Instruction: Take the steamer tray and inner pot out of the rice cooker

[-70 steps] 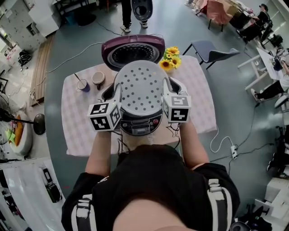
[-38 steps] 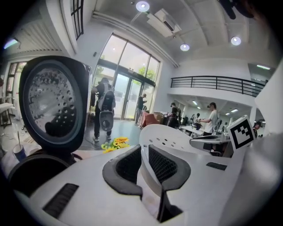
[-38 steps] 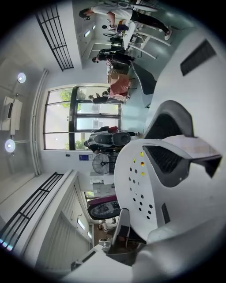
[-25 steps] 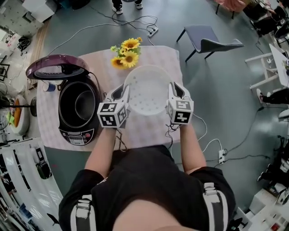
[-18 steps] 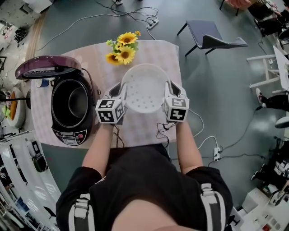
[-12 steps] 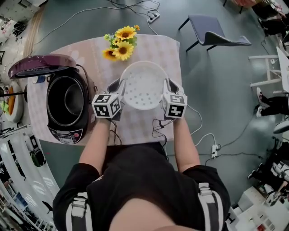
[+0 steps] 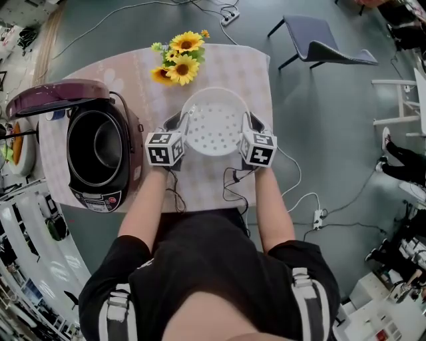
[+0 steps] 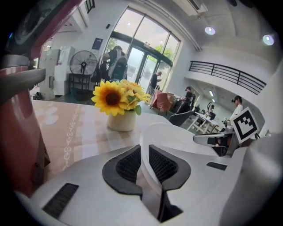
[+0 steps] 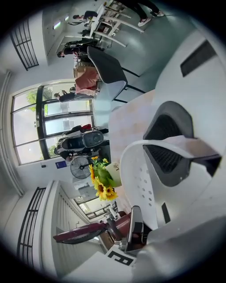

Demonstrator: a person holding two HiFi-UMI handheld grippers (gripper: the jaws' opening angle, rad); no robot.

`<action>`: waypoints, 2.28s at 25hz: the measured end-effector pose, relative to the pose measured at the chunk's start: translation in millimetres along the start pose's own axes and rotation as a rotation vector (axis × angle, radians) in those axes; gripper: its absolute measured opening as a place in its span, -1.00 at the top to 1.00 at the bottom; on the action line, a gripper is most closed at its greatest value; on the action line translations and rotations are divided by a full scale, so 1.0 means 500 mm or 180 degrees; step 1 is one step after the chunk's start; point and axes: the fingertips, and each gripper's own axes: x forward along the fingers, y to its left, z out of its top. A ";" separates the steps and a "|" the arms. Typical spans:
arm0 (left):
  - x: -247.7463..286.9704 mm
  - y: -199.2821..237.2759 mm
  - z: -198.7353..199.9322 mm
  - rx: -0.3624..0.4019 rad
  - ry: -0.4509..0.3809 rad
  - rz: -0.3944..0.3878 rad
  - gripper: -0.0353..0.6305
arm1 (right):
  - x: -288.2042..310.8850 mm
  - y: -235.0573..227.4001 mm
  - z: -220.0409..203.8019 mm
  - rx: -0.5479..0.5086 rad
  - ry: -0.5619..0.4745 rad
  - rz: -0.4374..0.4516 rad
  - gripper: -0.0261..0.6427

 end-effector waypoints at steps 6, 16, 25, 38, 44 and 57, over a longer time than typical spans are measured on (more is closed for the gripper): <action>0.031 0.012 -0.022 0.0028 0.0045 -0.0003 0.74 | 0.022 -0.008 -0.022 0.0048 -0.0008 0.0013 0.83; 0.070 0.026 -0.056 0.0196 0.0256 0.0047 0.74 | 0.047 -0.017 -0.050 -0.0038 0.0086 -0.0053 0.82; 0.060 0.035 -0.050 0.0040 0.0317 0.0084 0.62 | 0.045 -0.019 -0.065 0.0157 0.0173 -0.0062 0.82; -0.155 -0.036 0.211 0.0730 -0.0729 0.0071 0.59 | -0.173 0.065 0.219 -0.0181 -0.1011 -0.0237 0.80; -0.361 -0.112 0.352 0.0784 -0.1425 -0.0098 0.61 | -0.370 0.150 0.383 -0.0300 -0.1854 -0.0227 0.80; -0.685 -0.120 0.359 0.0956 -0.1881 0.0076 0.89 | -0.621 0.371 0.404 -0.0533 -0.2497 -0.0068 0.93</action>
